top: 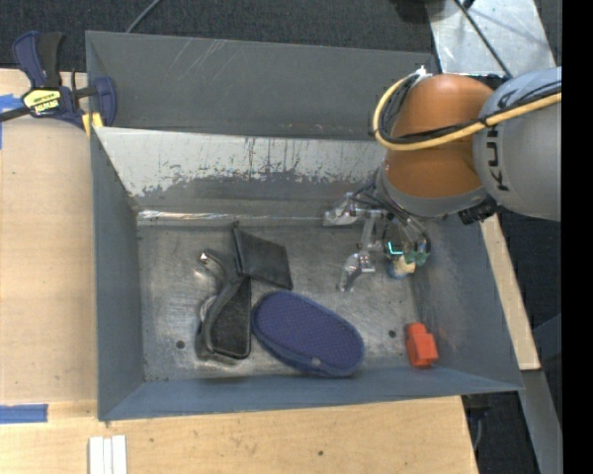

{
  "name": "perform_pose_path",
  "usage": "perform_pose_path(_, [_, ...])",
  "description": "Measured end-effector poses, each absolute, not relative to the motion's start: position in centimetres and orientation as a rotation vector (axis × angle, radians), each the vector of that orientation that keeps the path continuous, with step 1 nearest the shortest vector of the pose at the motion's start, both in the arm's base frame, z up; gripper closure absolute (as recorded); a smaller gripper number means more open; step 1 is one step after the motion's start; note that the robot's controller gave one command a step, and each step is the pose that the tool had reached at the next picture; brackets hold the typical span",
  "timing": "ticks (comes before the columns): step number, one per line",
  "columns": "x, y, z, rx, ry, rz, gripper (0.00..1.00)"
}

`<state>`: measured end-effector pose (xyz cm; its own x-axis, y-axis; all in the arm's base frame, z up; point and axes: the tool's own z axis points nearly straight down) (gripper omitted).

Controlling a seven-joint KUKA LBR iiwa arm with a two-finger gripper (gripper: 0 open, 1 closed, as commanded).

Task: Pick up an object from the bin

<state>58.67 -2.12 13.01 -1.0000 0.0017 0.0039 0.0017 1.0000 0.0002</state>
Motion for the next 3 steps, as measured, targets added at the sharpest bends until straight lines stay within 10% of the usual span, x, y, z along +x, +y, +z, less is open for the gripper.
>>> perform_pose_path(1, [61.3, 4.2, 7.6, 0.334, -3.128, 0.004, 0.00])
perform_pose_path(2, [58.7, 9.0, 11.4, 0.446, -3.115, -0.004, 0.00])
perform_pose_path(3, [58.7, 10.4, 8.0, 0.814, -3.054, 0.007, 0.00])
